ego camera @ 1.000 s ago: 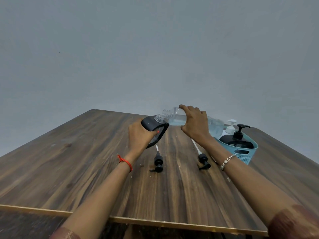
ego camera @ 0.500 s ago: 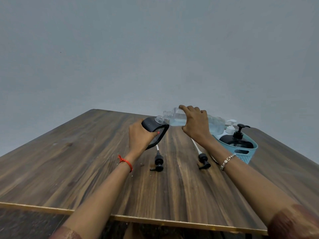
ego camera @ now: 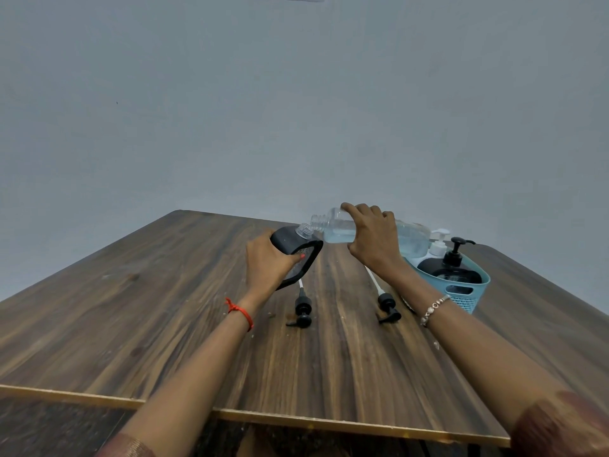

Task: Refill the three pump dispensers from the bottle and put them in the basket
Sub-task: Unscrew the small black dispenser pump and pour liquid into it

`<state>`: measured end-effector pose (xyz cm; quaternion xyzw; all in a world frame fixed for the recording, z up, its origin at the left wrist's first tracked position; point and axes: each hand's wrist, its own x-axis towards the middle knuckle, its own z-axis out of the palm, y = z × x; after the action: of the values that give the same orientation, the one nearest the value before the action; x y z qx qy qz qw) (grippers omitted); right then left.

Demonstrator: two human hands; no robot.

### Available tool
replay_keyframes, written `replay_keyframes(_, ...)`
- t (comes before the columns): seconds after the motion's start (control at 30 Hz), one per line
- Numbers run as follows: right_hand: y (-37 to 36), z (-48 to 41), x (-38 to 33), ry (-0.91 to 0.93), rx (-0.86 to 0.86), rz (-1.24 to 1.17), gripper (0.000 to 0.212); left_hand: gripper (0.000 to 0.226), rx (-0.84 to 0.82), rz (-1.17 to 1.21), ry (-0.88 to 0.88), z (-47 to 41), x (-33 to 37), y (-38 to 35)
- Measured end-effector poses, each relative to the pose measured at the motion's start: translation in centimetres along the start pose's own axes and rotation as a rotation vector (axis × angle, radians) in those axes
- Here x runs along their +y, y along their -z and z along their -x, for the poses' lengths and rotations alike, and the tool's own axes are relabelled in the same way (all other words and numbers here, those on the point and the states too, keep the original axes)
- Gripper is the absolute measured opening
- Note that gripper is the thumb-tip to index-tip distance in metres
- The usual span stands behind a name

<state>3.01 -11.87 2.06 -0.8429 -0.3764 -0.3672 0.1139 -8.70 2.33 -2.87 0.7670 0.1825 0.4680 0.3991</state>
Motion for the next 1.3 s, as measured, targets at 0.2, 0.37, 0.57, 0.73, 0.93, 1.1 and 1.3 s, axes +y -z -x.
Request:
replay_keyframes(0.2,0.15,0.19,-0.02,0.002,-0.009,0.003,0.065,0.046,-0.006,0.007,-0.004,0.22,0.34,0.16)
replay_keyframes(0.37,0.24,0.20,-0.11,0.003,-0.015,0.007,0.065,0.045,-0.002,0.000,-0.003,0.28,0.30,0.24)
replay_keyframes(0.57,0.45,0.25,-0.21,0.011,-0.010,0.011,0.064,0.044,-0.011,0.001,0.012,0.28,0.41,0.35)
replay_keyframes(0.73,0.58,0.29,-0.30,0.014,-0.015,0.019,0.065,0.043,-0.014,0.006,0.014,0.40,0.36,0.44)
replay_keyframes(0.93,0.46,0.24,-0.49,0.022,0.001,0.016,0.064,0.043,-0.015,0.005,0.018,0.39,0.07,0.52)
replay_keyframes(1.1,0.52,0.19,-0.70,0.021,-0.009,0.020,0.064,0.043,-0.006,0.002,0.020,0.35,-0.01,0.64)
replay_keyframes(1.3,0.41,0.23,-0.87,0.030,0.017,0.014,0.064,0.042,-0.009,0.009,0.008,0.38,-0.18,0.82)
